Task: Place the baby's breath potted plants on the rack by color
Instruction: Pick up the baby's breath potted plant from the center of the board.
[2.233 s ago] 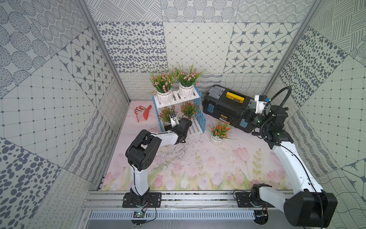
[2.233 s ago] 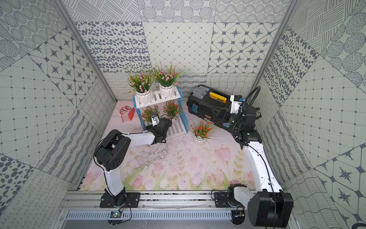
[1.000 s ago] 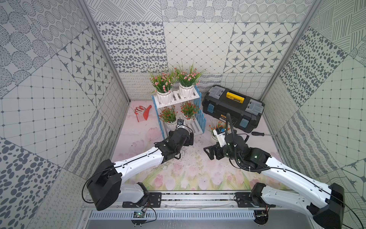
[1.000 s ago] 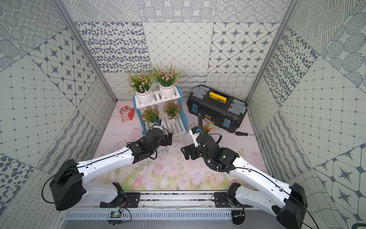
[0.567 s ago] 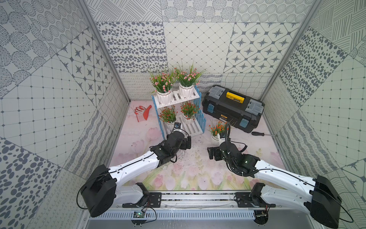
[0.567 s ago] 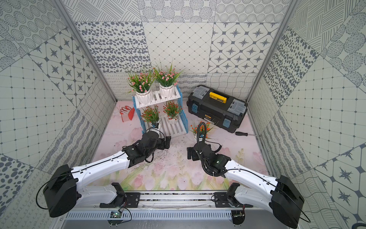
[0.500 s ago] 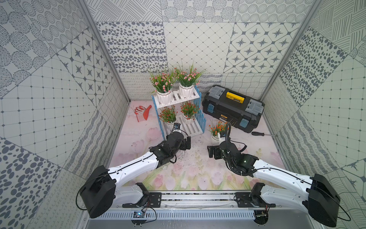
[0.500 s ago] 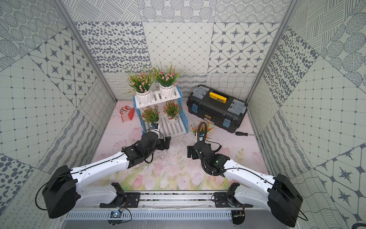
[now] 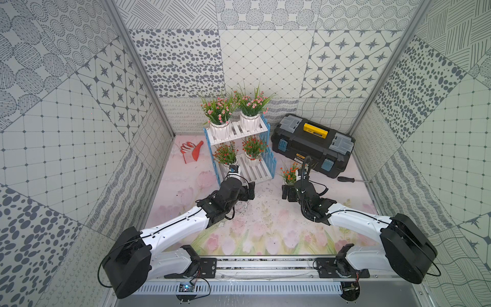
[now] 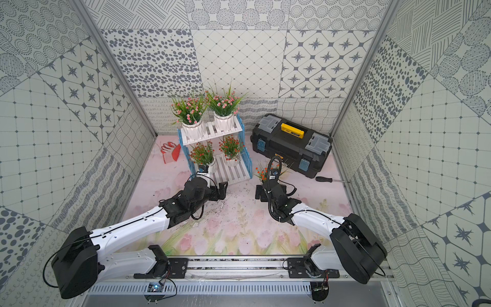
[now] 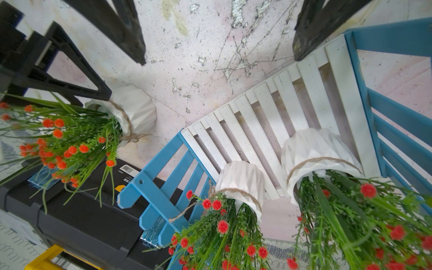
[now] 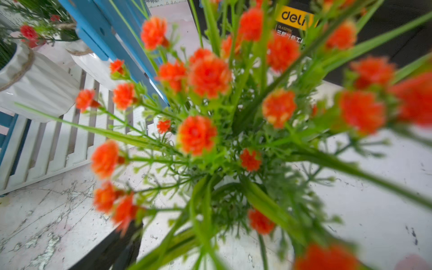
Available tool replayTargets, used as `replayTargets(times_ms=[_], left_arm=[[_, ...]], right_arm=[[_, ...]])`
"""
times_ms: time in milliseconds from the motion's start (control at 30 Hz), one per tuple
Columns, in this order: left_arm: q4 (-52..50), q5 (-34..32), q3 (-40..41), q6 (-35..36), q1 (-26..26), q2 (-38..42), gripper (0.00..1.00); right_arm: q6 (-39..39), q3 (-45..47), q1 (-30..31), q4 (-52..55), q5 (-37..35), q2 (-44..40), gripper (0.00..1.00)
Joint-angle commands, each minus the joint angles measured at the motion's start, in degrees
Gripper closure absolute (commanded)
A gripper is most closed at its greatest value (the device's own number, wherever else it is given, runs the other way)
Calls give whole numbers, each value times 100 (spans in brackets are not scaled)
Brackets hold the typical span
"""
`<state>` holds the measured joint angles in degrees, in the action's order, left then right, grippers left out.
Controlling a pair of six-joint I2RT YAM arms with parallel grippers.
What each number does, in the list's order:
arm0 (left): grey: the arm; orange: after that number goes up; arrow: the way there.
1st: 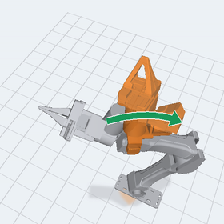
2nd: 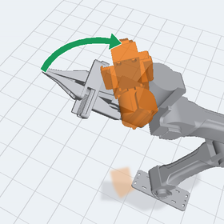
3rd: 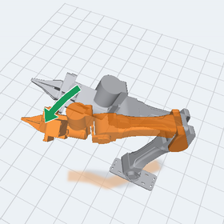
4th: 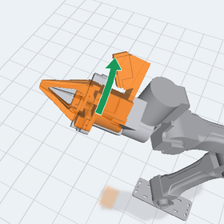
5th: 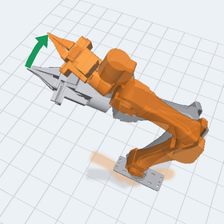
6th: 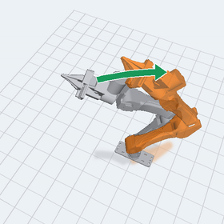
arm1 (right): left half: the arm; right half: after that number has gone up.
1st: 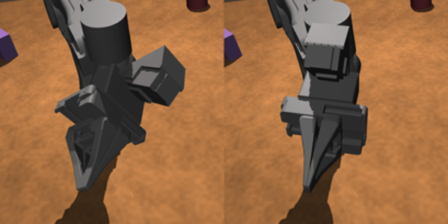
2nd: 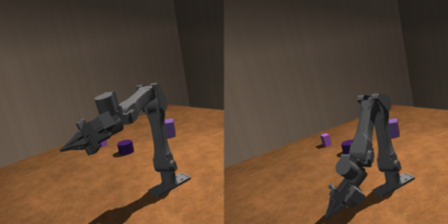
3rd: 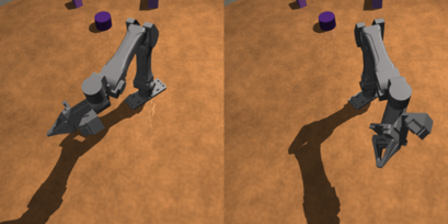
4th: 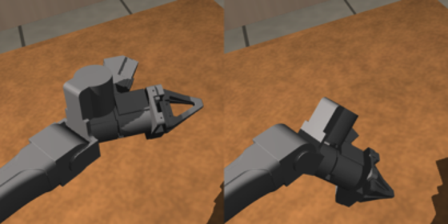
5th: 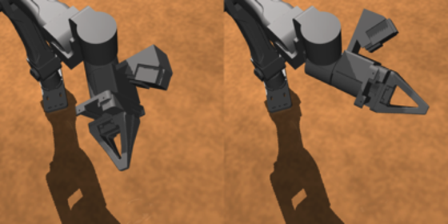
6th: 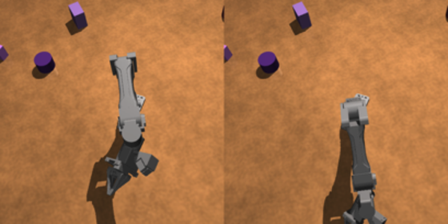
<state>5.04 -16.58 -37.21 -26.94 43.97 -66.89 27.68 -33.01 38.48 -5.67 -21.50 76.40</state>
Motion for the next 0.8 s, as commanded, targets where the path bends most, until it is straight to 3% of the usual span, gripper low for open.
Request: replayTargets(times_ms=[0, 400, 767], left_arm=[[283, 120, 55, -35, -34, 133, 2], [274, 67, 188, -119, -29, 355, 2], [235, 1, 210, -100, -37, 450, 2]], right_arm=[[-170, -122, -78, -564, 17, 193, 2], [-360, -107, -388, -1480, 16, 887, 2], [-483, -367, -570, -1690, 139, 1382, 2]])
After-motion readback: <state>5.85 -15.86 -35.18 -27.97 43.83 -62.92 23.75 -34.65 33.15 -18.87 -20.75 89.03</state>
